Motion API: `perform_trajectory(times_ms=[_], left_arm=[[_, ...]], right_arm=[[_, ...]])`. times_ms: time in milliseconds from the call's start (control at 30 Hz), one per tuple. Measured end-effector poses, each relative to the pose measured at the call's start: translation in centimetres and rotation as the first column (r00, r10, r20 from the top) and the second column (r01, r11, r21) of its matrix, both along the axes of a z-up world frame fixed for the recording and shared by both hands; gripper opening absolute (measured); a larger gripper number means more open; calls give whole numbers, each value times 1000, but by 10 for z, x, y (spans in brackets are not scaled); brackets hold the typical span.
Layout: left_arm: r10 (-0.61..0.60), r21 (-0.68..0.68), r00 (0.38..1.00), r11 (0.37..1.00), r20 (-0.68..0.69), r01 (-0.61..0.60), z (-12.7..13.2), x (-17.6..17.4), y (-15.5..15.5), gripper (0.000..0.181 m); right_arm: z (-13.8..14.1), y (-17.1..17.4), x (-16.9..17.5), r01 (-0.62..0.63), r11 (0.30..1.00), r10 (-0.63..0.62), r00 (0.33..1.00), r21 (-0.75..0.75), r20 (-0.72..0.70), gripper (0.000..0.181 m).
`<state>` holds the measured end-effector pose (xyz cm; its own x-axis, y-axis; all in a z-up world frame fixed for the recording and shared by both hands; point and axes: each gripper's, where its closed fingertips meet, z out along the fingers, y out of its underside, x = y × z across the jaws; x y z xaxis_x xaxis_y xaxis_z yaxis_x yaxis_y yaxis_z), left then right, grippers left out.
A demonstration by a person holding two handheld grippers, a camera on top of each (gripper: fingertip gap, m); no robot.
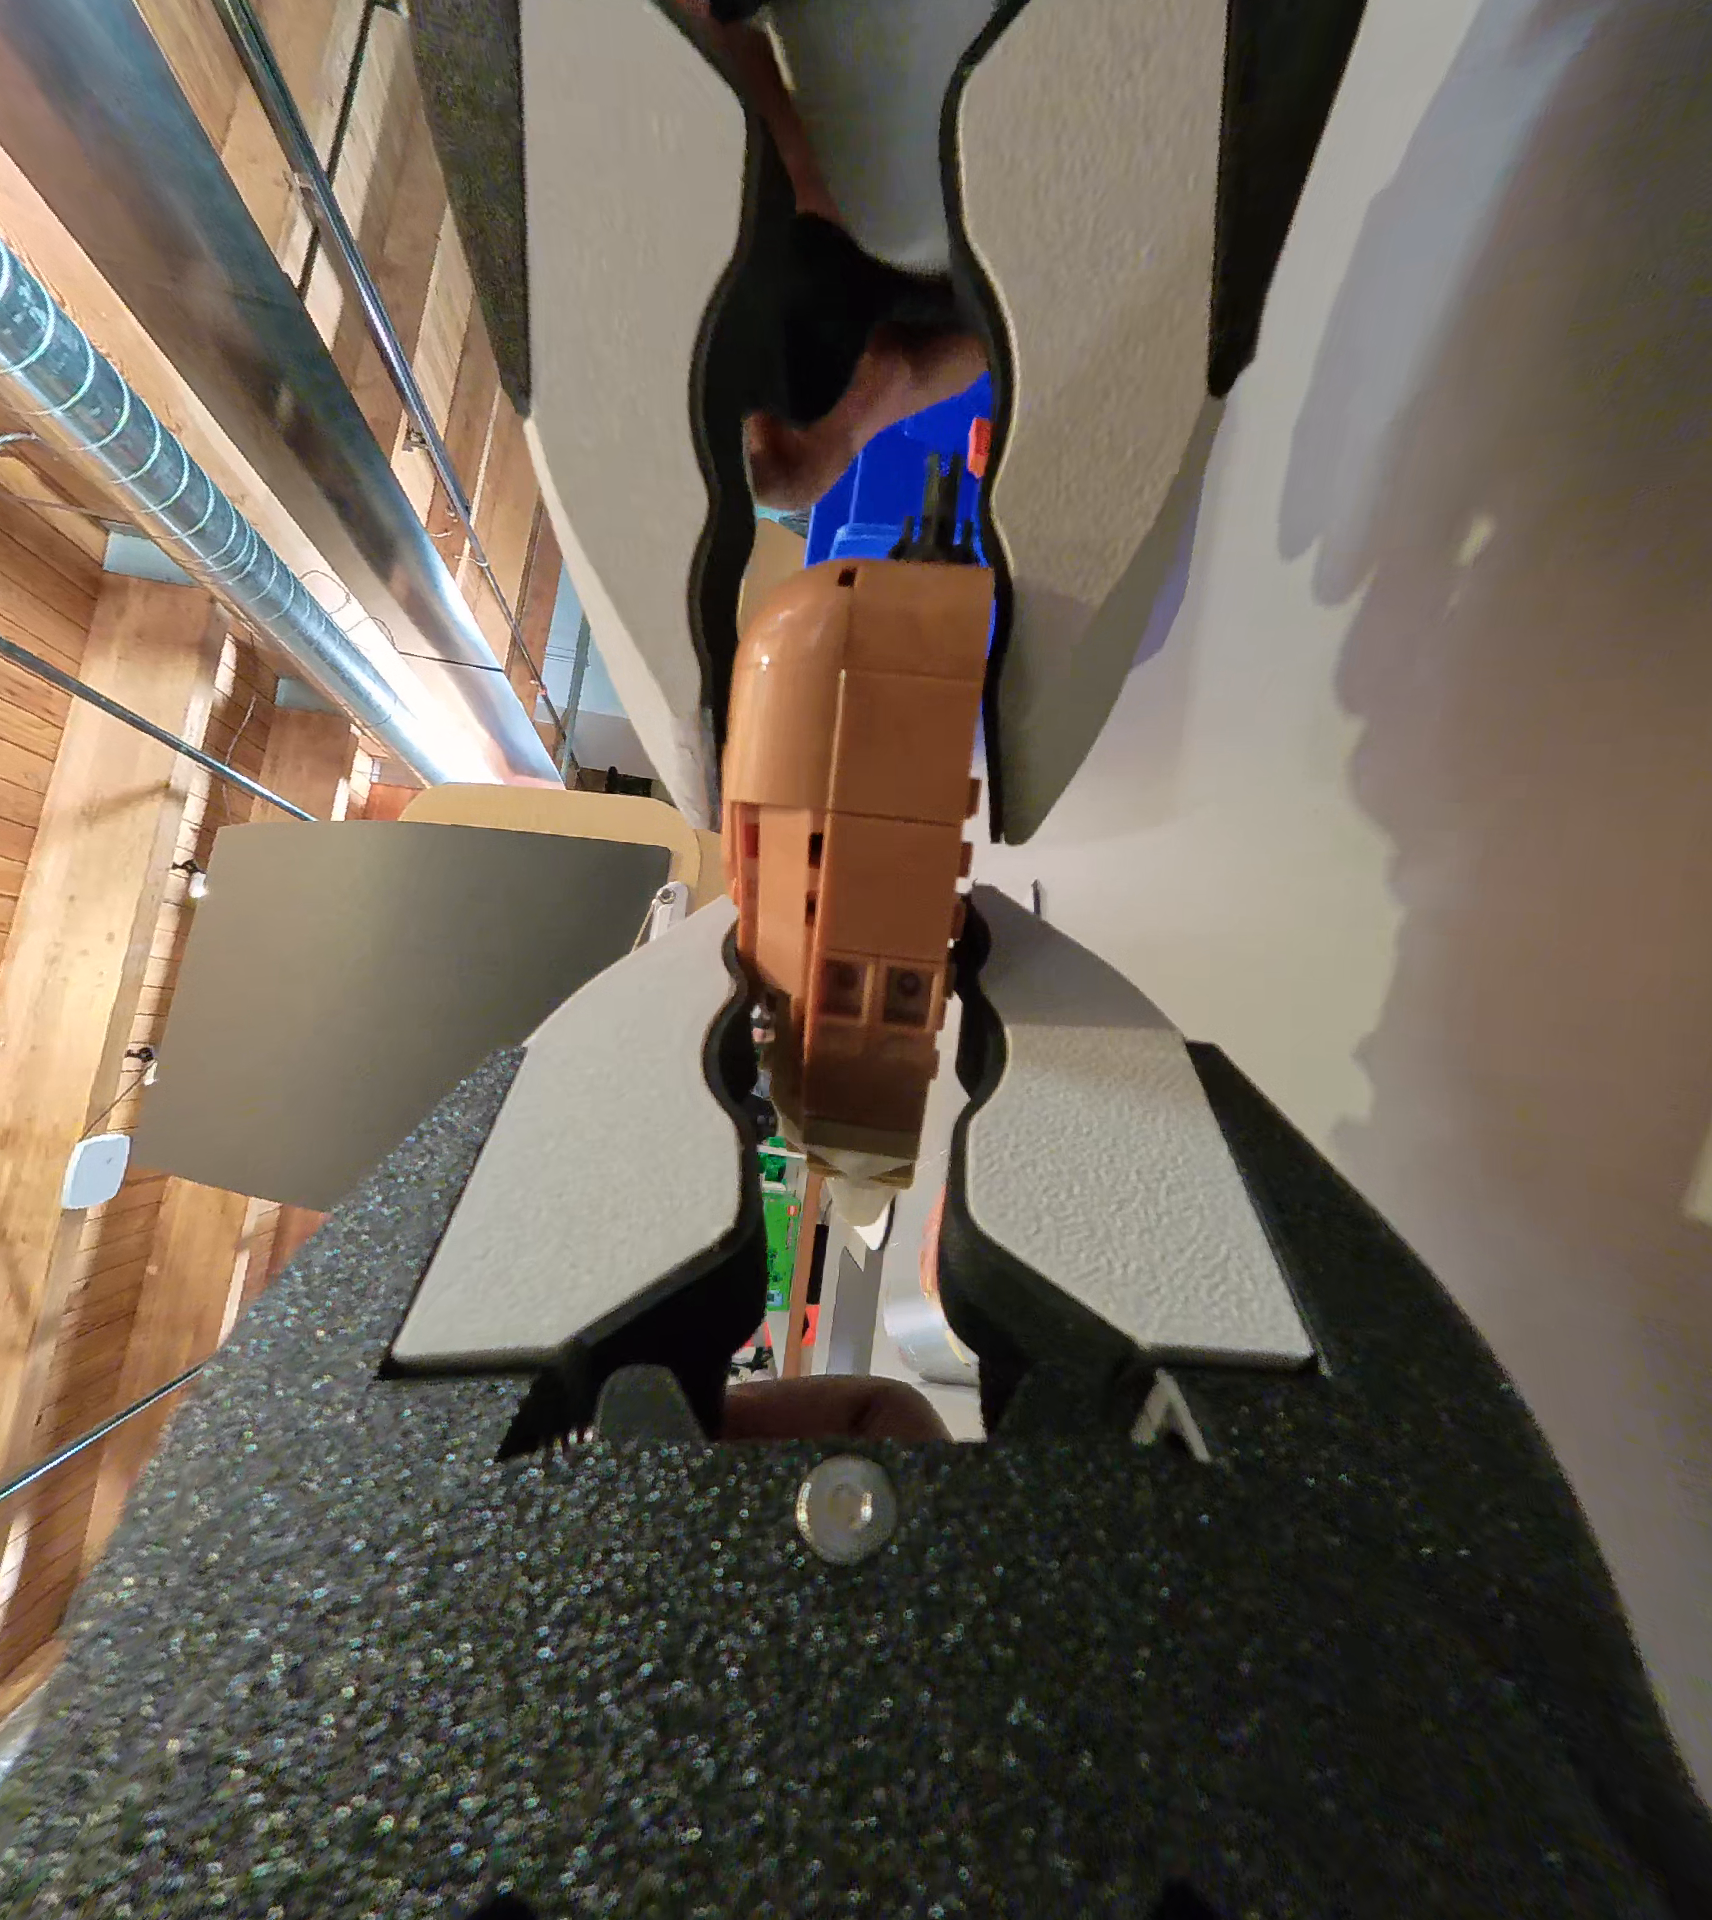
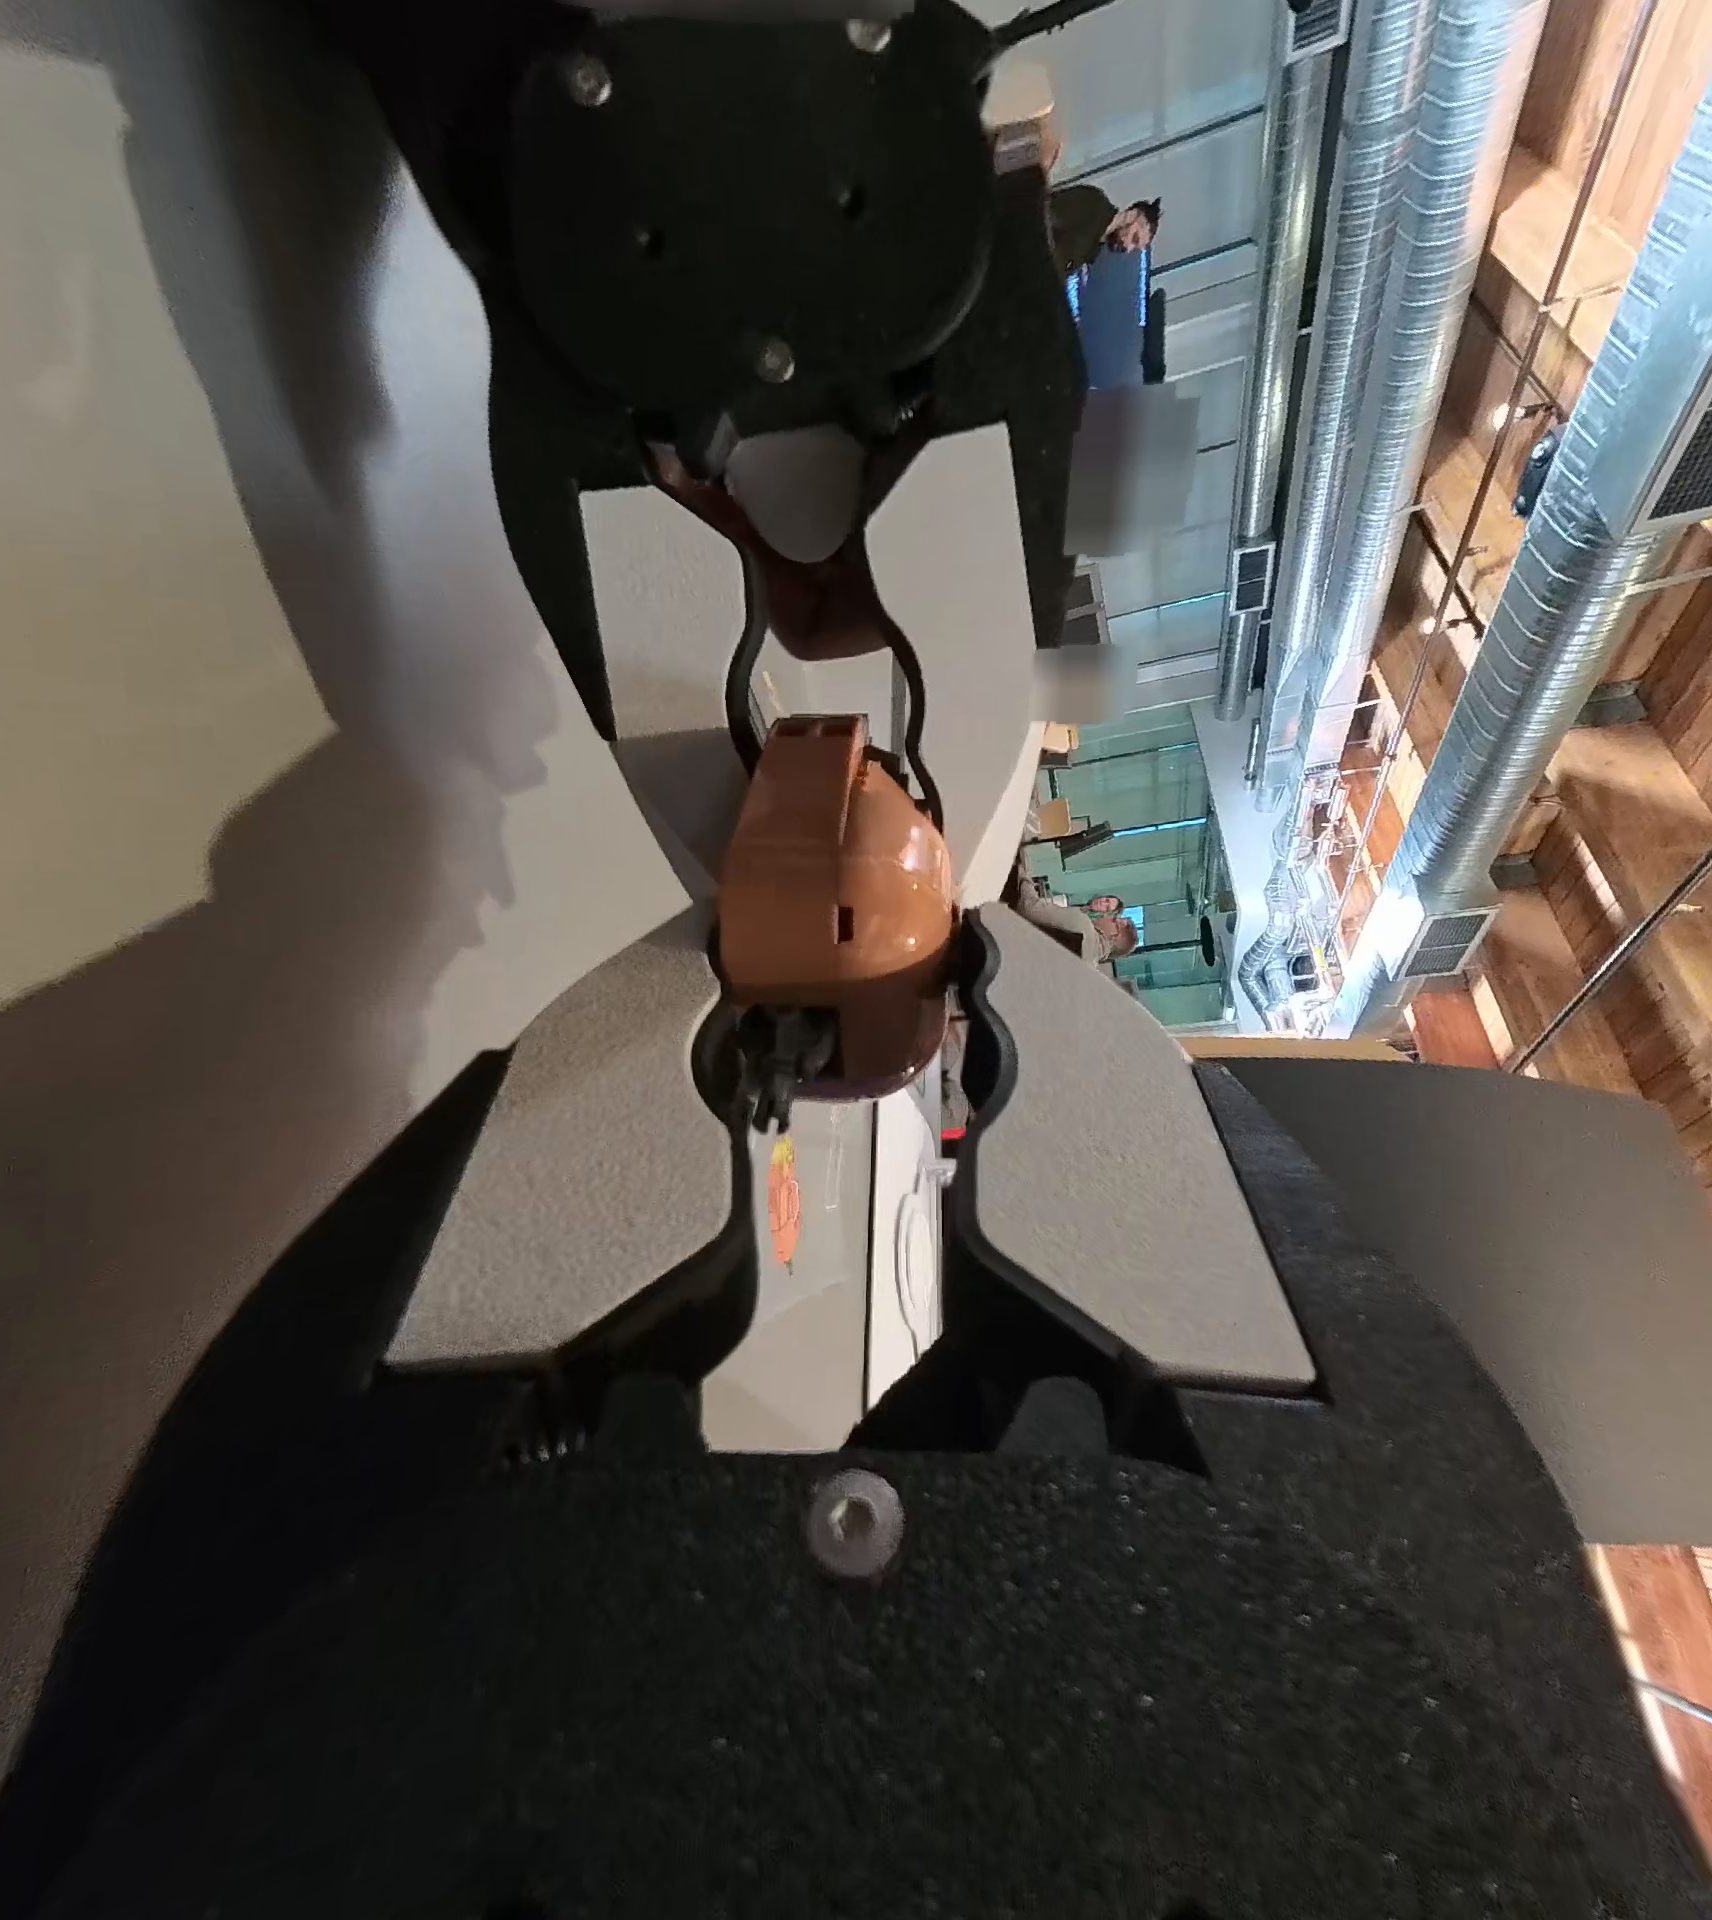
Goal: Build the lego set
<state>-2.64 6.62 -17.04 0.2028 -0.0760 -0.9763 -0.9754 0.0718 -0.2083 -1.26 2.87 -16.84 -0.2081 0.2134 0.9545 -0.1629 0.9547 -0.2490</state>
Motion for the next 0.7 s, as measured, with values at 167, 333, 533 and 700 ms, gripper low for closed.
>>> perform_trajectory(times_ms=[167,333,533,700], left_arm=[[-17,-28,1000,999,17,18,-3,4,-1,35],[-15,-52,1000,999,27,16,-8,4,0,35],[15,-36,998,999,68,-13,-7,-4,3,35],[47,-2,998,999,41,-47,-5,-16,1,35]], right_arm=[[-2,-1,3,-22,1000,22,999,5,31,39],[-6,0,2,-19,1000,19,999,-1,51,39],[-2,6,-4,40,987,-34,998,-159,44,46],[-2,23,-1,146,876,-53,976,-460,210,62]])
